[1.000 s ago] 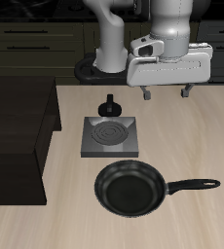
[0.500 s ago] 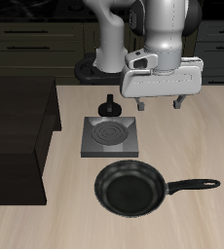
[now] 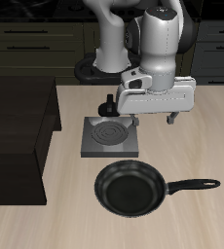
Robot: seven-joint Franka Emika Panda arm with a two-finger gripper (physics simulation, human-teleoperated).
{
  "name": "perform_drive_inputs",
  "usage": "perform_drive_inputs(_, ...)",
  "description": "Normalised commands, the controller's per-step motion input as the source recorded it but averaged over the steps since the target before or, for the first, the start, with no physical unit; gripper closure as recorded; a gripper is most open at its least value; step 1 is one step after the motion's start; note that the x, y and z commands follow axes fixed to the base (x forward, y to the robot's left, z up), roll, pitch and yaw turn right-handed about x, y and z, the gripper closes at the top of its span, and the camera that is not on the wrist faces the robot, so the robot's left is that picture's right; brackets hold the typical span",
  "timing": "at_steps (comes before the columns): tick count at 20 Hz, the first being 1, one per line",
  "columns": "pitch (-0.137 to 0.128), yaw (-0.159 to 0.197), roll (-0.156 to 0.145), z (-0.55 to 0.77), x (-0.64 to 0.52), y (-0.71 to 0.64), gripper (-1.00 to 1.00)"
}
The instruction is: Place the frypan on the top layer of the shelf
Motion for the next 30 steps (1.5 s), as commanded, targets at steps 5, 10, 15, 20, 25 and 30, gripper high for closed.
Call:
perform_drive_inputs(5, 0.015, 0.02, 0.01, -0.25, -0.03, 0.0, -1.0)
perform_drive_inputs(10, 0.027, 0.048, 0.026, -0.33, -0.06, 0.11, -1.0)
perform_drive_inputs(15, 0.026, 0.01, 0.006, -0.21, -0.09, 0.03, -1.0)
perform_drive_inputs(20, 0.023, 0.012, 0.018, -0.27, -0.05, 0.06, -1.0)
perform_drive_inputs(25, 0.003, 0.007, -0.002, -0.17, -0.03, -0.01, -1.0)
perform_drive_inputs(30, 0.015, 0.018, 0.005, -0.19, -0.05, 0.0, -1.0)
